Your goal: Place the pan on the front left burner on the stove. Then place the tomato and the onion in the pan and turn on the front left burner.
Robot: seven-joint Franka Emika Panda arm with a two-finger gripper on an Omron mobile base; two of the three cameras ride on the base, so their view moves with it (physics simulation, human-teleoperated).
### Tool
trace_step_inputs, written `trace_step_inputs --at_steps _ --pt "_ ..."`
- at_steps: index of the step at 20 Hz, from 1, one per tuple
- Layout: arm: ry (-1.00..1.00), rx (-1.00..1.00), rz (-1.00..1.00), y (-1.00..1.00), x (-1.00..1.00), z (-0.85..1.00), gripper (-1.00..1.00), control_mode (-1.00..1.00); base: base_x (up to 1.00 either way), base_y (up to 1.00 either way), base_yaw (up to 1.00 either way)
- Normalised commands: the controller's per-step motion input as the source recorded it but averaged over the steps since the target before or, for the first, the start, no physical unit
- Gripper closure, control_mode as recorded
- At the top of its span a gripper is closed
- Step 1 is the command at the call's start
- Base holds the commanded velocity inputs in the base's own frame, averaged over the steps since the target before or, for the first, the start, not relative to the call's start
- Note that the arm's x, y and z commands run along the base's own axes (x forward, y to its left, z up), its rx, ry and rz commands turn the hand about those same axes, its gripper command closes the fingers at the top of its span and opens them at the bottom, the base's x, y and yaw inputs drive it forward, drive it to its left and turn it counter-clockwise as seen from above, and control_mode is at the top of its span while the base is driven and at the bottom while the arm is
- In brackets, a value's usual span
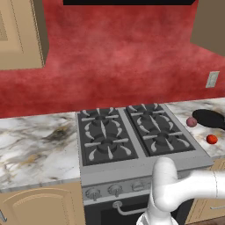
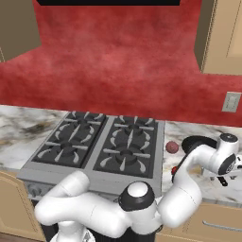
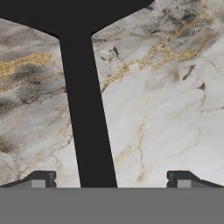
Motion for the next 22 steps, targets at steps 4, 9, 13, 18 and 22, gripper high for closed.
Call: trace_step_inputs --at_steps 4,9,13,18,22 --pt "0.05 0.00 0.00 -0.01 0.02 -0.33 1.00 -1.00 0.00 0.00 0.00" --pt "0.06 -0.01 0.00 0.00 0.00 -0.38 1.00 -1.00 0.00 0.00 0.00" --pt "0.08 0.00 0.00 0.00 0.00 -0.48 1.00 -1.00 0.00 0.00 0.00" --pt "0.09 0.00 0.00 0.00 -0.02 -0.49 1.00 -1.00 0.00 0.00 0.00" --pt "0.08 0.00 0.00 -0.09 -0.05 -0.50 1.00 -1.00 0.00 0.00 0.00"
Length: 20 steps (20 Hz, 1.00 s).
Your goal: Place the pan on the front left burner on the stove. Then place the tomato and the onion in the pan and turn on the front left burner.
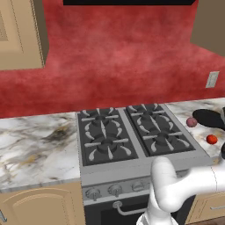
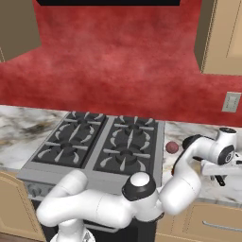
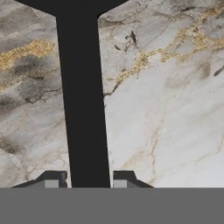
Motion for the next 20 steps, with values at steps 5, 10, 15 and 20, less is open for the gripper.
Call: trace_step_inputs --at_steps 5,10,15,20 --pt "0.03 0.01 0.01 -0.22 -0.08 -0.38 1.00 -1.00 0.00 0.00 0.00" --pt "-0.03 0.08 0.03 -0.29 -0.30 -0.27 1.00 -1.00 0.00 0.00 0.00" --pt "-0.21 0.11 0.03 -0.04 -0.31 -0.25 1.00 -1.00 0.00 0.00 0.00" --pt "-0.14 0.10 0.01 0.00 -0.24 -0.02 1.00 -1.00 0.00 0.00 0.00"
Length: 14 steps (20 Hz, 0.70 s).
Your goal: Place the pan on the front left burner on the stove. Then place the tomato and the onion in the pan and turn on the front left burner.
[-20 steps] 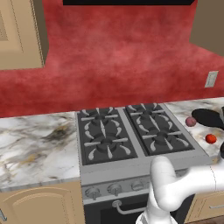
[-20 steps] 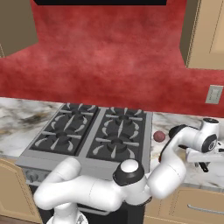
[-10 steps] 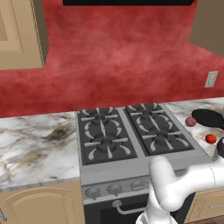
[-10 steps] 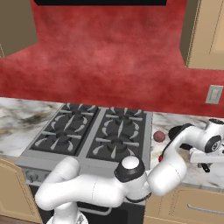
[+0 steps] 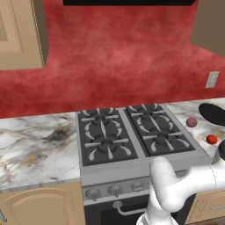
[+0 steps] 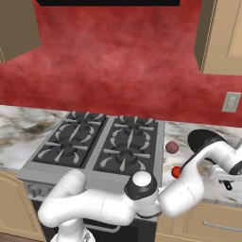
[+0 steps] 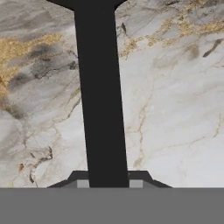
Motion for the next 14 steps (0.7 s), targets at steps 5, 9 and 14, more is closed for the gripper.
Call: trace_step_inputs --at_steps 5,9,14 --pt "-0.04 0.04 0.00 0.12 -0.11 0.20 1.00 -1.00 0.00 0.00 0.00" --pt "0.00 0.00 0.00 0.40 -0.05 0.57 1.00 -1.00 0.00 0.00 0.00" --pt "-0.01 -0.03 0.00 0.68 -0.23 0.56 1.00 -1.00 0.00 0.00 0.00"
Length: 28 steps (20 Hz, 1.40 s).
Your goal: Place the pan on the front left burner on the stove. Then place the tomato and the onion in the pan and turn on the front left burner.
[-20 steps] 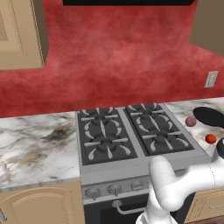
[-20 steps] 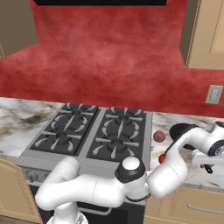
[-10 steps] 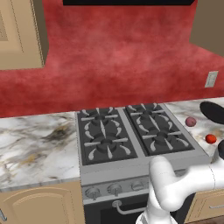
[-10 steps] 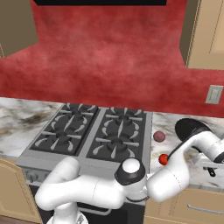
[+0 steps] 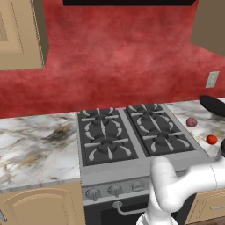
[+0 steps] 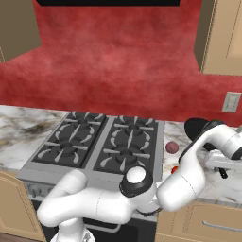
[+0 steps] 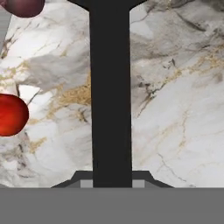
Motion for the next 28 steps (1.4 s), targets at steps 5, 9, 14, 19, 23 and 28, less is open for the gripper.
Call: trace_step_inputs --at_steps 5,9,14,19,23,28 --pt "-0.17 -0.18 0.00 0.83 -0.63 0.24 1.00 -1.00 0.00 0.00 0.00" --pt "-0.25 -0.23 0.00 0.97 -0.66 0.28 1.00 -1.00 0.00 0.00 0.00" --pt "-0.26 -0.26 0.00 1.00 -0.59 0.35 1.00 -1.00 0.00 0.00 0.00" --pt "-0.27 -0.29 0.00 1.00 -0.52 0.26 1.00 -1.00 0.00 0.00 0.00" --pt "-0.14 -0.27 0.00 0.99 -0.37 0.45 1.00 -1.00 0.00 0.00 0.00" --pt "-0.02 -0.20 0.09 0.76 -0.19 0.36 1.00 -1.00 0.00 0.00 0.00"
